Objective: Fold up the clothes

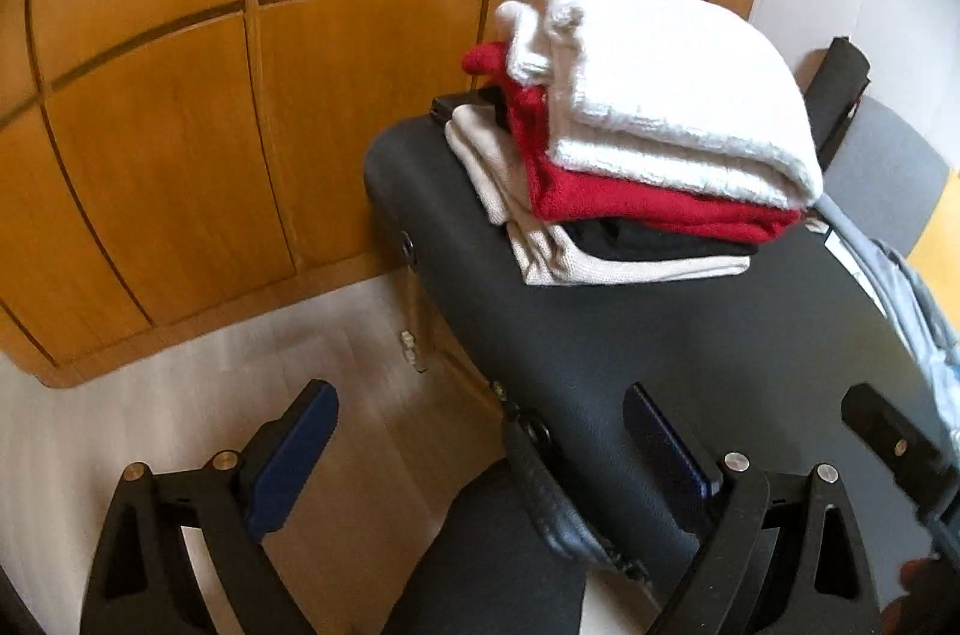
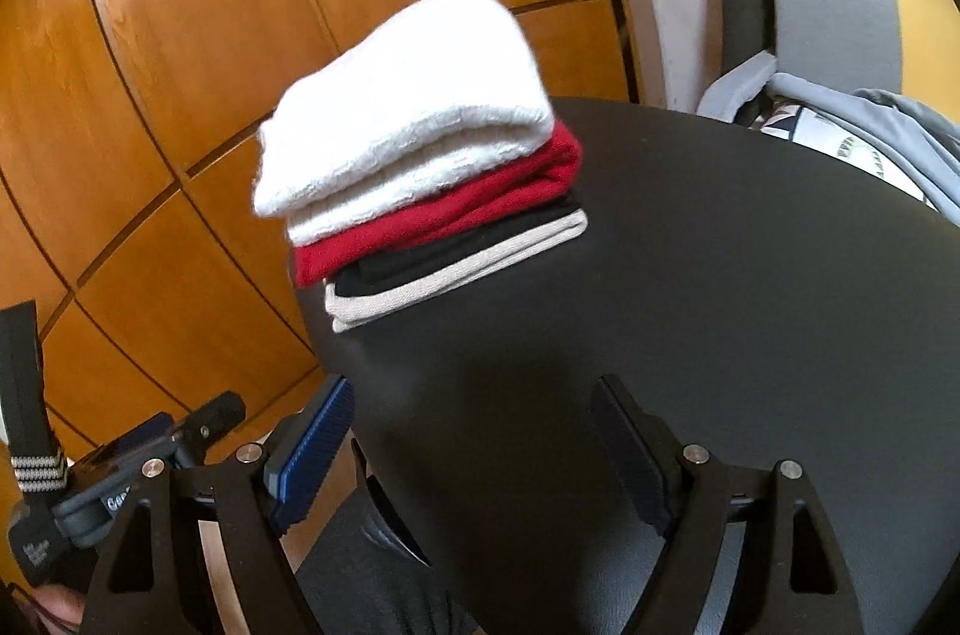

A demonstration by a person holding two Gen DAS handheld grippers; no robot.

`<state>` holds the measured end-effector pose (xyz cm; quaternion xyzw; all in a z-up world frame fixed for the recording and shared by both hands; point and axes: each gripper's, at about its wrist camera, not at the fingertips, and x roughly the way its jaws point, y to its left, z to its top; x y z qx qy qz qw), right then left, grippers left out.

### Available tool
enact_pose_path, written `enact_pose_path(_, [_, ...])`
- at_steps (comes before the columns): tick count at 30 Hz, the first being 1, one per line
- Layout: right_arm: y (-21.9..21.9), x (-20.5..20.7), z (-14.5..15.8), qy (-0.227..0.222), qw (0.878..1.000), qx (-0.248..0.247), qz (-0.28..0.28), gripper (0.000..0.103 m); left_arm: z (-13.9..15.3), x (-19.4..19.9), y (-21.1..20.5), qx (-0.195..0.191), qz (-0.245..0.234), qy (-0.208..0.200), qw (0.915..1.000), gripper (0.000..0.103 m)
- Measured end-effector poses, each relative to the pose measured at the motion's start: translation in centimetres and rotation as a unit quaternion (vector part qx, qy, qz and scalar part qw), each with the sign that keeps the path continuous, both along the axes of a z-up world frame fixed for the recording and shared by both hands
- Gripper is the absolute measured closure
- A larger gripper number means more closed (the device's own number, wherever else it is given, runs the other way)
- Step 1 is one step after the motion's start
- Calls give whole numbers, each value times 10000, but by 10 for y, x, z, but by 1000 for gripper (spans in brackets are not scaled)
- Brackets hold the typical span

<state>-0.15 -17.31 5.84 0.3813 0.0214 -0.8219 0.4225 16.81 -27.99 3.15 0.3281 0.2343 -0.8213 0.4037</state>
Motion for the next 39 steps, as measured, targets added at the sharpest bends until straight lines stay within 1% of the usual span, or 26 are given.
enact_pose_path(5, [-3,5,5,214,9997,117,42,20,-1,-6,5,-216,40,-289,9993,6])
enact_pose_path(10, [-6,9,10,427,9988,234,85,20,1,-13,10,-484,-67,-493,9976,6])
enact_pose_path(13, [-8,11,12,513,9983,272,103,20,8,-14,15,-673,-39,-459,9967,6])
enact_pose_path(17, [-9,11,14,559,9980,270,115,20,18,-13,21,-848,-31,-286,9960,6])
enact_pose_path(24, [-12,11,18,639,9975,266,137,20,25,-12,24,-787,-139,-110,9967,6])
enact_pose_path(29, [-12,11,20,667,9973,253,147,20,24,-14,26,-771,-257,-149,9966,8])
enact_pose_path(35, [-12,12,18,648,9974,262,153,20,20,-16,26,-656,-319,-225,9971,10])
enact_pose_path(38, [-12,12,17,620,9976,256,153,20,18,-16,27,-709,-395,-220,9965,14])
enact_pose_path(39, [-12,13,17,613,9977,255,154,20,18,-15,28,-744,-436,-214,9960,20])
